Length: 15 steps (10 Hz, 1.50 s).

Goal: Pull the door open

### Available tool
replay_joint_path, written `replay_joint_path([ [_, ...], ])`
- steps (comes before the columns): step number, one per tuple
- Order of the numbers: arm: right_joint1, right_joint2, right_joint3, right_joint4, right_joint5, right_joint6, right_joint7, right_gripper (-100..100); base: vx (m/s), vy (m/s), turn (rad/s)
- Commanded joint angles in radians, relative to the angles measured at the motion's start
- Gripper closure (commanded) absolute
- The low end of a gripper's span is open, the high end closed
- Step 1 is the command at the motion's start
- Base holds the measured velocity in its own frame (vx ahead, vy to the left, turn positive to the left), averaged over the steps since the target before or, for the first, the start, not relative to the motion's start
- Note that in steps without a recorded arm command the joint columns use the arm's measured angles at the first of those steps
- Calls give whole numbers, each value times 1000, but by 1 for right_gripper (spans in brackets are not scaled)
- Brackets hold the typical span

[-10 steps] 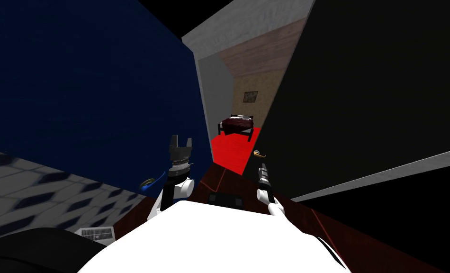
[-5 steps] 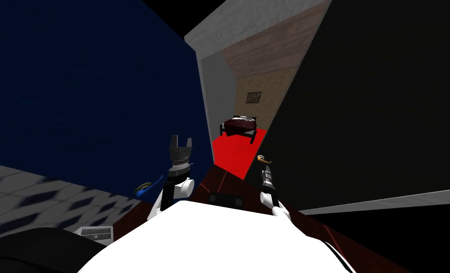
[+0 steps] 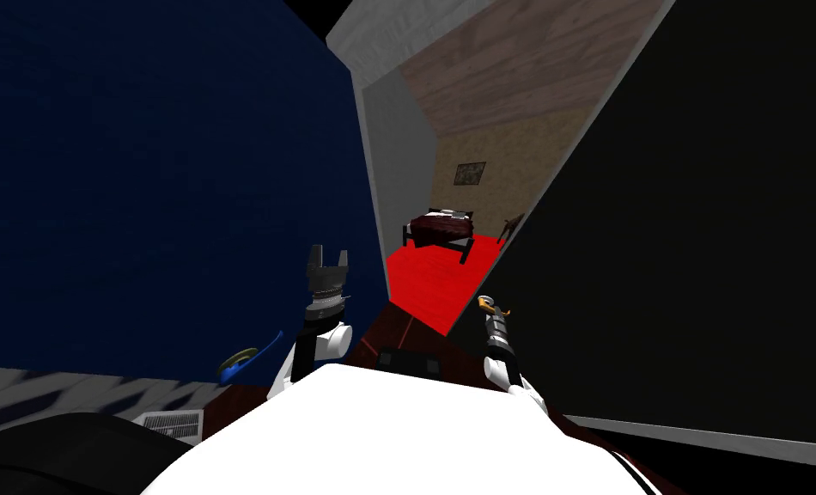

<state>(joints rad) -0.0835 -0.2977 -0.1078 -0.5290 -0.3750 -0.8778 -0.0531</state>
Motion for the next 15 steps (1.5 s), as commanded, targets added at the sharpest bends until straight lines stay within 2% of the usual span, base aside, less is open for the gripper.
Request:
replay_joint_path([
  [1,27,-20,-5,-15,-6,-2,-20,-100,193,-37,100],
  [2,5,-10,-2,11,-3,-10,-11,-100,84,-18,23],
  [3,5,-10,-2,11,-3,-10,-11,100,-13,2,-19],
  [8,5,-10,-2,11,-3,-10,-11,100,-16,4,1],
  [15,23,-41,69,-9,50,-19,-86,100,-205,-22,97],
])
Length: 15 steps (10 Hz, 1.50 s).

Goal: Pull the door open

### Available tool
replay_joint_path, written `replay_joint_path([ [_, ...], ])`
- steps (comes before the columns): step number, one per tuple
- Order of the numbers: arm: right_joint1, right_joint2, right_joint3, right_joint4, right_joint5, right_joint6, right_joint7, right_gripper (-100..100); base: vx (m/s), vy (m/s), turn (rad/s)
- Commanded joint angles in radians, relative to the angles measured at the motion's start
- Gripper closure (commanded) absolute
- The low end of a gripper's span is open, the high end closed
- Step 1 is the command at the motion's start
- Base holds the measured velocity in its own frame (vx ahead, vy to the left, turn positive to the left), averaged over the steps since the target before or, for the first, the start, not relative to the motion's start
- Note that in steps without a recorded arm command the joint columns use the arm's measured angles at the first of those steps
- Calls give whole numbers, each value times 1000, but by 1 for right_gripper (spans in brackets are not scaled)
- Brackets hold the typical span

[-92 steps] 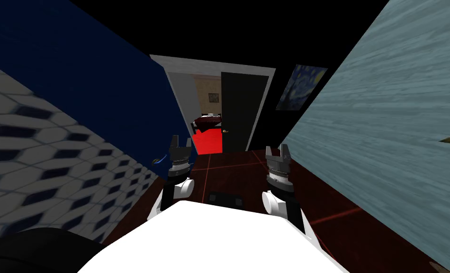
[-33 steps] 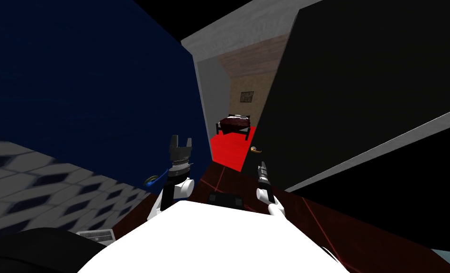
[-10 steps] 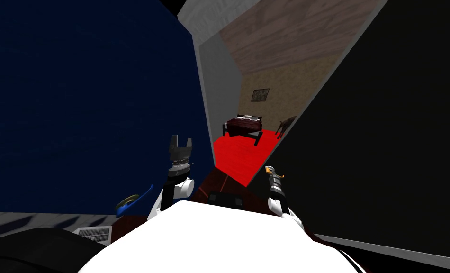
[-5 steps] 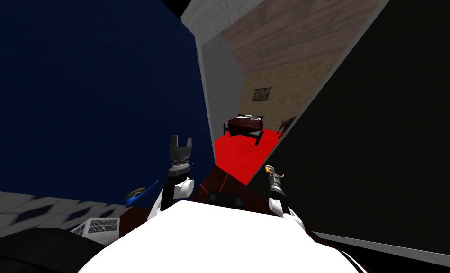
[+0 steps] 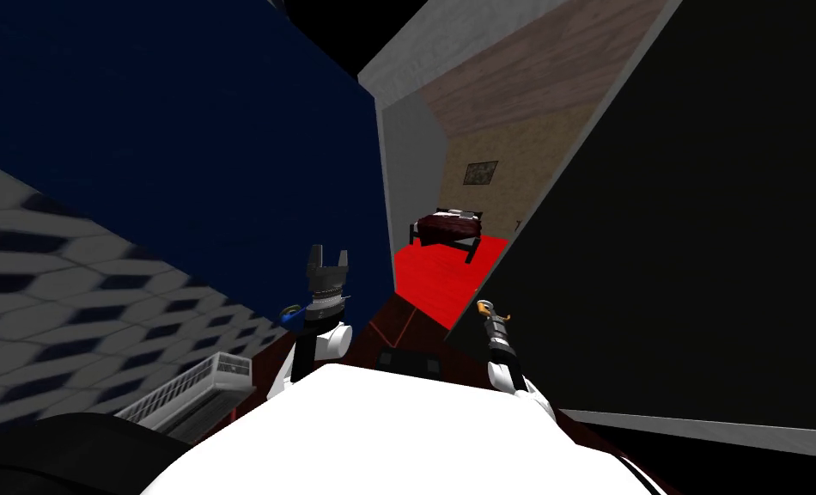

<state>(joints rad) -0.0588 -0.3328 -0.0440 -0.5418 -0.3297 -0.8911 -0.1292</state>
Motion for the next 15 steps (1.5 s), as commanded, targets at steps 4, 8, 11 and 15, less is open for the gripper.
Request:
replay_joint_path([
  [4,3,-12,27,-4,20,-7,-30,100,-189,-15,63],
  [8,25,-37,75,-12,44,-34,-77,100,-198,-32,100],
  [11,41,-59,110,-18,60,-56,-113,100,-202,-10,79],
  [15,64,-78,149,-21,72,-87,-144,100,-177,-39,82],
])
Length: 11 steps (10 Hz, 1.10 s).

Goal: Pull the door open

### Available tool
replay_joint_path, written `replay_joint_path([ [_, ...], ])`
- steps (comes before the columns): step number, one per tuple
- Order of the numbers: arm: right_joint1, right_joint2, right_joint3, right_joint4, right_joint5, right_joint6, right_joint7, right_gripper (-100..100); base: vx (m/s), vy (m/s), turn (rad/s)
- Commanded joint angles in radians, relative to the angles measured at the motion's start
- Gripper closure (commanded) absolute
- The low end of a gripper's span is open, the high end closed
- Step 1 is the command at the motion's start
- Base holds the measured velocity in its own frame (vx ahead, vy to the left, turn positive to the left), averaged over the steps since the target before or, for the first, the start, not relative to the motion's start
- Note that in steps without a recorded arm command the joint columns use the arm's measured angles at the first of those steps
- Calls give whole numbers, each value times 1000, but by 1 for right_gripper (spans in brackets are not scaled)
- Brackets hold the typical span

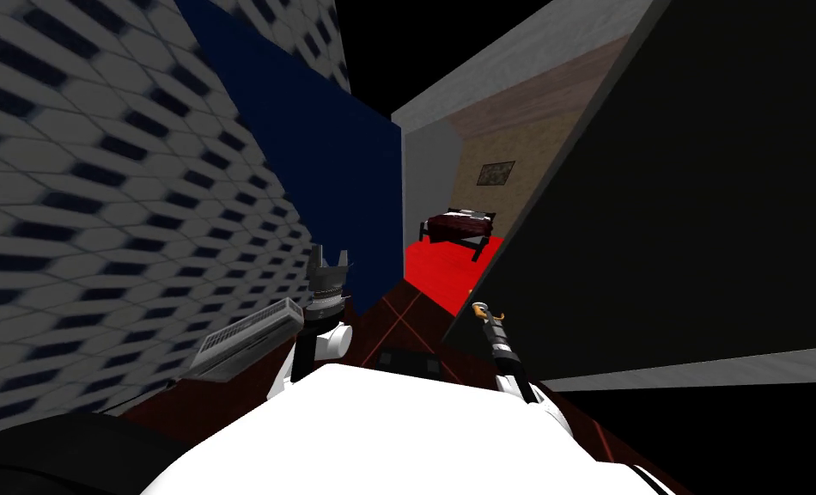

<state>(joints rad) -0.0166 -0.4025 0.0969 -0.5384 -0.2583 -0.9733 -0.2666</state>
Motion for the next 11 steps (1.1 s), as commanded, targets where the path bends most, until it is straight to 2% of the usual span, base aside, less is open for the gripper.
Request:
replay_joint_path([
  [1,32,-17,19,-28,2,-17,-16,100,-266,-55,163],
  [4,71,-52,61,-41,7,-62,-52,100,-235,-35,121],
  [6,71,-52,61,-40,7,-62,-52,100,-120,-19,7],
  [7,90,-68,81,-47,9,-84,-69,100,-114,-34,123],
  [8,81,-57,75,-36,10,-73,-61,100,-65,-23,43],
  [9,102,-71,91,-34,11,-108,-76,100,-130,-45,154],
  [10,108,-75,95,-32,11,-118,-79,100,-165,-70,151],
  [11,121,-84,104,-30,11,-140,-88,100,-172,-60,150],
])
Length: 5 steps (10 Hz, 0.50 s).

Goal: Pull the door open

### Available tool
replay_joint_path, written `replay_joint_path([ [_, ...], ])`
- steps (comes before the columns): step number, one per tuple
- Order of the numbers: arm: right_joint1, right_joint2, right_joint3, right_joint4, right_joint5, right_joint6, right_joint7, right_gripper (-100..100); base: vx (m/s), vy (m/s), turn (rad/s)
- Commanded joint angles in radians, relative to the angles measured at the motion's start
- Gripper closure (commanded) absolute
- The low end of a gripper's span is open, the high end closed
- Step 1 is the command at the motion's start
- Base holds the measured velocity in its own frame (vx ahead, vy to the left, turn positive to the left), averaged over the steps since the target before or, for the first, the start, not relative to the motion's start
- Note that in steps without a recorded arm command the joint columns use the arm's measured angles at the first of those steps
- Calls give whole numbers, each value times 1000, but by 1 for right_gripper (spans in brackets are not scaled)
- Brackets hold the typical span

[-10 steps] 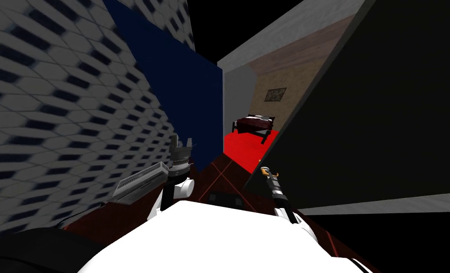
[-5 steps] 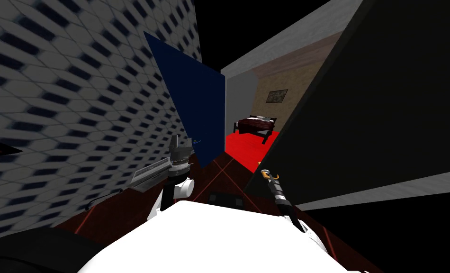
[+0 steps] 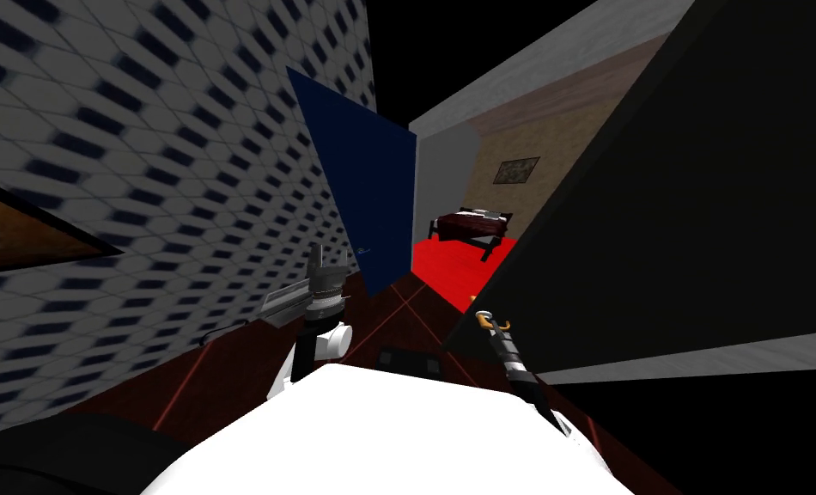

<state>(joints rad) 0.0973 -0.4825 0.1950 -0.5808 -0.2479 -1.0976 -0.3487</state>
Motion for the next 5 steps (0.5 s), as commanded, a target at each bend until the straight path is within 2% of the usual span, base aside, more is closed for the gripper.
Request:
replay_joint_path([
  [1,21,-13,16,16,1,-39,-14,100,-202,-70,154],
  [5,67,-45,47,26,2,-116,-43,100,-191,-42,117],
])
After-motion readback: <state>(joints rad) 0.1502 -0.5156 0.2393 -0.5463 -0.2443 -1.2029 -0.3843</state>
